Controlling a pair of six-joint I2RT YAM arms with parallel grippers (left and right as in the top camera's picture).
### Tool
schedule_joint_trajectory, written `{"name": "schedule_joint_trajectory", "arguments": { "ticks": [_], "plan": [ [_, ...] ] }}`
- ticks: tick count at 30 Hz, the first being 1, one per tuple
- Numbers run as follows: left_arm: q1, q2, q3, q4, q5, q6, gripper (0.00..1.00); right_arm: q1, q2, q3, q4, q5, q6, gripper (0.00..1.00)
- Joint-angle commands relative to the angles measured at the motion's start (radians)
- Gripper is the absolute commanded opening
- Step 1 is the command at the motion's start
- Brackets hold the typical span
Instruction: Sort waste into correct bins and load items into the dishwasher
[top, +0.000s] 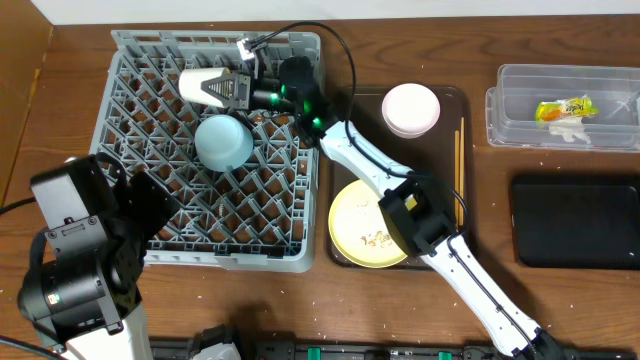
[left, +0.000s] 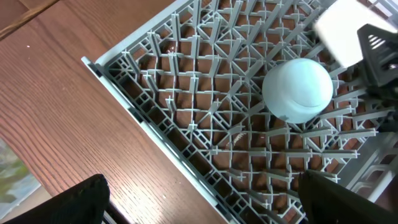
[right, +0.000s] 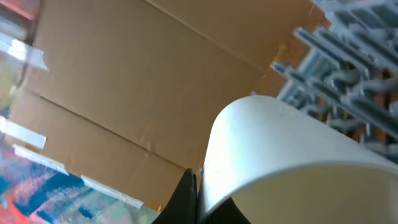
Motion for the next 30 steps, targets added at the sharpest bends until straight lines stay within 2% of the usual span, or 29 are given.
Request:
{"name": "schedule_joint_trajectory", "arguments": {
  "ticks": [1, 6, 15, 23, 27, 30],
  "plan": [
    [0.004, 0.001, 0.011, -0.002, -0.012, -0.013, 0.98, 0.032, 0.016, -0.005, -0.085, 0.002, -0.032, 0.01],
    [0.004, 0.001, 0.011, -0.002, -0.011, -0.013, 0.98, 0.010, 0.016, -0.005, -0.188, 0.035, -0.079, 0.01],
    [0.004, 0.002, 0.011, -0.002, -0.011, -0.013, 0.98, -0.051, 0.015, -0.004, -0.174, -0.009, -0.079, 0.01],
    [0.004, 0.001, 0.011, -0.002, -0.011, -0.013, 0.98, -0.089, -0.015, -0.004, -0.188, -0.036, -0.083, 0.14],
    [0.004, 0.001, 0.011, -0.002, -0.011, -0.013, 0.98, -0.099, -0.017, -0.003, -0.194, -0.057, -0.077, 0.15],
    [0.004, 0.001, 0.011, -0.002, -0.011, -0.013, 0.98, -0.108, -0.032, -0.003, -0.199, -0.091, -0.068, 0.20]
  ]
}}
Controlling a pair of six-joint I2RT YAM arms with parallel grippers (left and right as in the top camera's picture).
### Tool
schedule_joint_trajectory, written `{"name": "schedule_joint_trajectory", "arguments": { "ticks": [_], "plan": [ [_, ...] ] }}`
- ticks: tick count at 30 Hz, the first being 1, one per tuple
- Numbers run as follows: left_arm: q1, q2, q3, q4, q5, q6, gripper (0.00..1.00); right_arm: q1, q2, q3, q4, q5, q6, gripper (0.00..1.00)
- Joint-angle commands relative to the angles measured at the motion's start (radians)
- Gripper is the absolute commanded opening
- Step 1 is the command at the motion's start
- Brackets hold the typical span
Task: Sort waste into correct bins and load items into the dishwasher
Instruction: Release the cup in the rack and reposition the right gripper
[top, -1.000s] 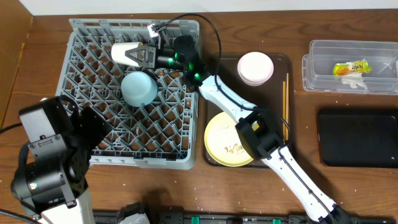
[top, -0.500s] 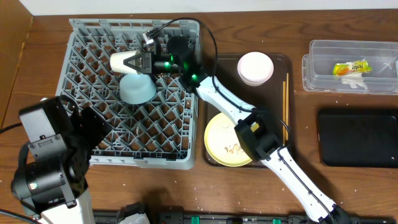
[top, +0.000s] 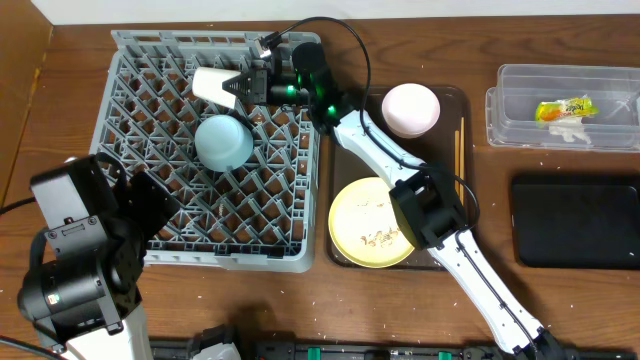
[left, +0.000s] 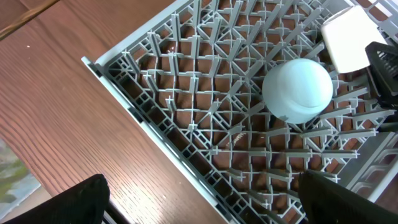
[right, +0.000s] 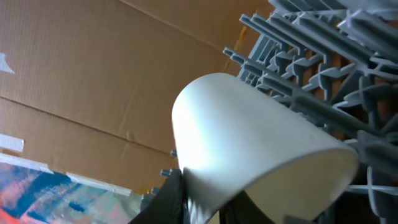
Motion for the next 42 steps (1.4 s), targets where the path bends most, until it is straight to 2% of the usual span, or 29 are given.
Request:
{"name": "schedule_joint_trajectory", "arguments": {
  "ticks": [1, 5, 14, 19, 22, 24, 29, 33, 37, 40, 42],
  "plan": [
    [0.004, 0.001, 0.011, -0.002, -0.011, -0.013, 0.98, -0.036, -0.034, -0.008, -0.010, -0.012, -0.005, 0.22],
    [0.004, 0.001, 0.011, -0.002, -0.011, -0.013, 0.98, -0.051, -0.091, -0.008, -0.076, -0.008, -0.046, 0.25],
    [0.004, 0.001, 0.011, -0.002, -0.012, -0.013, 0.98, -0.080, -0.303, -0.008, -0.658, 0.188, -0.309, 0.22],
    [0.004, 0.001, 0.011, -0.002, -0.012, -0.013, 0.98, -0.078, -0.410, -0.008, -0.786, 0.268, -0.413, 0.31],
    [0.004, 0.002, 0.011, -0.002, -0.011, -0.013, 0.98, -0.067, -0.437, -0.008, -0.789, 0.276, -0.450, 0.40],
    [0.004, 0.001, 0.011, -0.002, -0.011, -0.013, 0.98, -0.055, -0.438, -0.008, -0.786, 0.286, -0.451, 0.43],
    [0.004, 0.001, 0.011, -0.002, -0.011, -0.013, 0.98, 0.006, -0.419, -0.009, -0.798, 0.418, -0.528, 0.31],
    [0.004, 0.002, 0.011, -0.002, -0.012, -0.013, 0.98, 0.110, -0.373, -0.010, -0.768, 0.660, -0.585, 0.15],
    [0.004, 0.001, 0.011, -0.002, -0.011, -0.013, 0.98, 0.171, -0.305, -0.009, -0.657, 0.784, -0.588, 0.14],
    [0.004, 0.001, 0.011, -0.002, -0.011, -0.013, 0.98, 0.189, -0.252, -0.009, -0.546, 0.807, -0.622, 0.20],
    [0.004, 0.001, 0.011, -0.002, -0.012, -0.013, 0.98, 0.195, -0.218, -0.009, -0.482, 0.855, -0.637, 0.20]
  ]
}}
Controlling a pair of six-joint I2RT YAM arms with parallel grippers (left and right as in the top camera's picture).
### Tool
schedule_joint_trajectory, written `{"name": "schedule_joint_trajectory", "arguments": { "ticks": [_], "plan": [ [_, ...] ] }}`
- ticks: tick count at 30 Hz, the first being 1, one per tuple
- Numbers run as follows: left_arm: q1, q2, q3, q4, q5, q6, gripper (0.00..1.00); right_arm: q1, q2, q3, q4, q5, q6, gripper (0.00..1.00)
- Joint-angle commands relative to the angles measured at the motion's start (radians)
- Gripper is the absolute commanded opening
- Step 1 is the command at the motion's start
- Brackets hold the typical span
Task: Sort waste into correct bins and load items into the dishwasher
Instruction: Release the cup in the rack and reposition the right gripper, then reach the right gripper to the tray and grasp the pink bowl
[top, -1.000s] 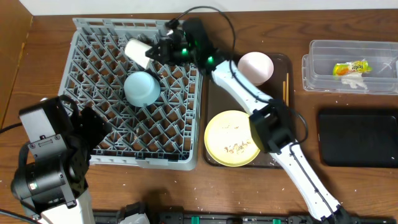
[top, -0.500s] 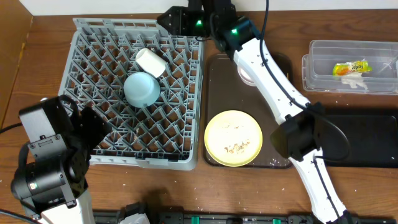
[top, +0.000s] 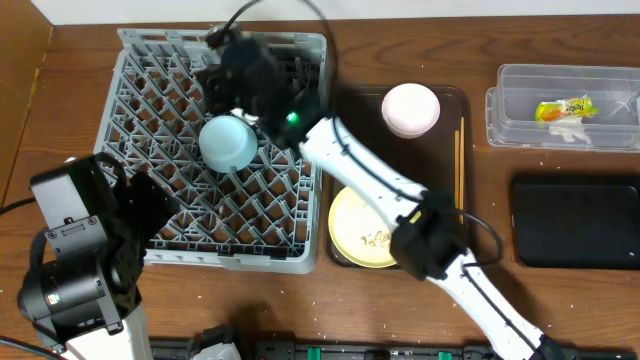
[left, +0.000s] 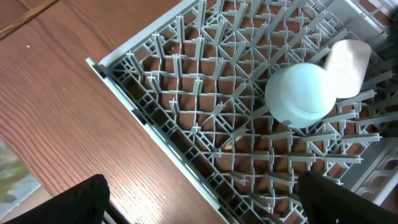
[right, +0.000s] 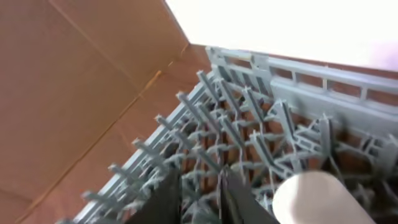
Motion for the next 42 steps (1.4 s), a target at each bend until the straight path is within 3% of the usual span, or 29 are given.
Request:
{"name": "schedule_joint_trajectory", "arguments": {
  "ticks": [1, 5, 12, 19, 23, 28, 29, 30, 31, 33, 34, 42],
  "plan": [
    [0.005, 0.001, 0.011, -0.002, -0.011, -0.013, 0.98, -0.007, 0.082, 0.001, 0.080, 0.148, -0.053, 0.19],
    [0.005, 0.001, 0.011, -0.002, -0.011, -0.013, 0.98, -0.026, 0.109, 0.001, 0.101, 0.158, -0.056, 0.21],
    [0.005, 0.001, 0.011, -0.002, -0.011, -0.013, 0.98, -0.059, 0.110, 0.001, -0.002, 0.169, -0.056, 0.20],
    [0.005, 0.001, 0.011, -0.002, -0.012, -0.013, 0.98, -0.091, 0.097, 0.002, -0.189, 0.138, -0.055, 0.07],
    [0.005, 0.001, 0.011, -0.002, -0.012, -0.013, 0.98, -0.093, 0.009, 0.003, -0.312, 0.150, -0.056, 0.02],
    [0.005, 0.001, 0.011, -0.002, -0.011, -0.013, 0.98, -0.093, -0.128, 0.003, -0.437, 0.227, -0.065, 0.08],
    [0.005, 0.001, 0.011, -0.002, -0.011, -0.013, 0.98, -0.093, -0.160, 0.003, -0.472, 0.257, -0.067, 0.11],
    [0.005, 0.001, 0.011, -0.002, -0.011, -0.013, 0.98, -0.093, -0.183, 0.003, -0.505, 0.284, -0.067, 0.26],
    [0.005, 0.001, 0.011, -0.002, -0.011, -0.013, 0.98, -0.094, -0.208, 0.003, -0.542, 0.311, -0.068, 0.56],
    [0.005, 0.001, 0.011, -0.002, -0.011, -0.013, 0.98, -0.101, -0.264, 0.003, -0.636, 0.356, -0.090, 0.95],
    [0.005, 0.001, 0.011, -0.002, -0.011, -0.013, 0.98, -0.105, -0.286, 0.003, -0.675, 0.369, -0.113, 0.99],
    [0.005, 0.001, 0.011, -0.002, -0.011, -0.013, 0.98, -0.148, -0.420, 0.003, -1.070, 0.403, -0.415, 0.99]
  ]
}}
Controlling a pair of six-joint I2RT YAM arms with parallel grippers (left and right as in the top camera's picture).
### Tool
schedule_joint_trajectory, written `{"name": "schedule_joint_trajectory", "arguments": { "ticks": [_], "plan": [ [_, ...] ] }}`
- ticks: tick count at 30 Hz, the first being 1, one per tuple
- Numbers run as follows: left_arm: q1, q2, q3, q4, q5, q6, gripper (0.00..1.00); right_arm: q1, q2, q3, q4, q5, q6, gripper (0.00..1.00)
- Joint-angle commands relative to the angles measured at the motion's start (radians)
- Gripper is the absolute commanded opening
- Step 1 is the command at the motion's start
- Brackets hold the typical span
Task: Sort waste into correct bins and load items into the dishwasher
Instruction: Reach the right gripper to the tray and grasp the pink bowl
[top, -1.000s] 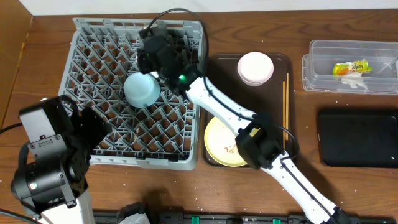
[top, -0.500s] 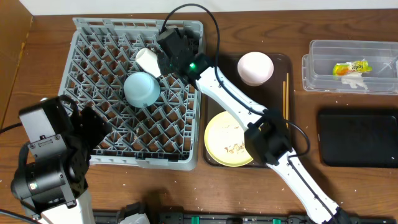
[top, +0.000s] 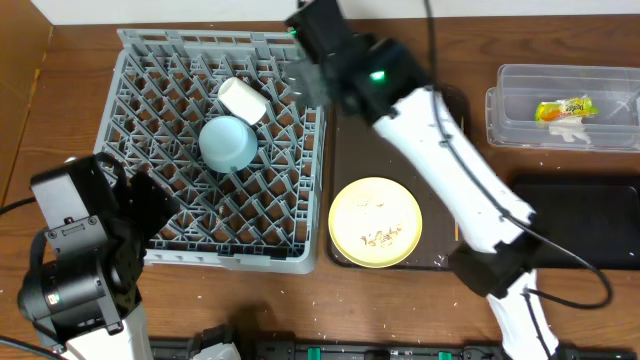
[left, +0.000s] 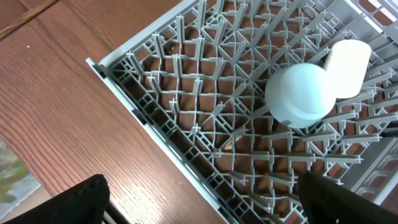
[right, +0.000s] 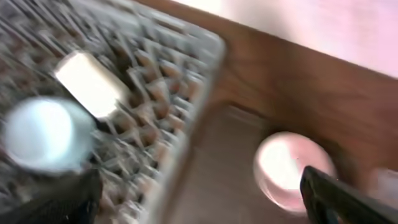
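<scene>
A white cup (top: 243, 99) lies on its side in the grey dish rack (top: 150, 250), touching a light blue cup (top: 226, 143) that stands upside down; both show in the left wrist view, the white cup (left: 347, 60) and the blue cup (left: 300, 93). My right gripper (right: 199, 199) is open and empty, raised above the rack's right edge and the tray, its view blurred. A pink bowl (right: 289, 165) lies below it. My left gripper (left: 199, 205) stands open over the rack's near left corner. A yellow plate (top: 375, 222) sits on the tray.
The brown tray (top: 345, 160) lies right of the rack. A clear container (top: 600, 80) holding a yellow wrapper (top: 565, 108) is at the back right, with a black bin (top: 575, 222) in front of it. My right arm (top: 430, 120) spans the tray.
My right gripper has moved from over the rack's back to the right, above the rack's edge and tray, and now stands wide open. The white cup and left arm have not moved.
My right gripper first held the white cup over the back of the rack, then a little farther back. At the last earlier moment the cup lay in the rack against the blue cup, out of the fingers. Now the gripper is away to the right.
</scene>
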Motion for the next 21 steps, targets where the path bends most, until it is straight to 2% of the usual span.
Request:
{"name": "schedule_joint_trajectory", "arguments": {
  "ticks": [1, 5, 9, 10, 12, 13, 15, 18, 19, 21],
  "plan": [
    [0.004, 0.001, 0.011, -0.002, -0.011, -0.013, 0.98, -0.026, -0.010, 0.003, -0.126, 0.047, -0.227, 0.99],
    [0.004, 0.001, 0.011, -0.002, -0.011, -0.013, 0.98, -0.075, 0.009, -0.002, -0.222, 0.030, -0.216, 0.99],
    [0.004, 0.001, 0.011, -0.002, -0.011, -0.013, 0.98, -0.141, 0.057, -0.003, -0.222, -0.052, -0.216, 0.99],
    [0.004, 0.001, 0.011, -0.002, -0.011, -0.013, 0.98, -0.154, 0.074, -0.003, -0.223, -0.078, -0.216, 0.91],
    [0.004, 0.001, 0.011, -0.002, -0.011, -0.013, 0.98, -0.177, 0.101, -0.004, -0.224, -0.092, -0.216, 0.63],
    [0.004, 0.001, 0.011, -0.002, -0.011, -0.013, 0.98, -0.189, 0.116, -0.004, -0.226, -0.108, -0.215, 0.61],
    [0.004, 0.001, 0.011, -0.002, -0.011, -0.013, 0.98, -0.210, 0.154, -0.005, -0.219, -0.163, -0.204, 0.68],
    [0.004, 0.001, 0.011, -0.002, -0.011, -0.013, 0.98, -0.226, 0.219, -0.005, -0.201, -0.246, -0.204, 0.68],
    [0.004, 0.001, 0.011, -0.002, -0.011, -0.013, 0.98, -0.227, 0.246, -0.005, -0.200, -0.247, -0.204, 0.63],
    [0.004, 0.001, 0.011, -0.002, -0.011, -0.013, 0.98, -0.226, 0.295, -0.005, -0.200, -0.247, -0.204, 0.61]
  ]
}}
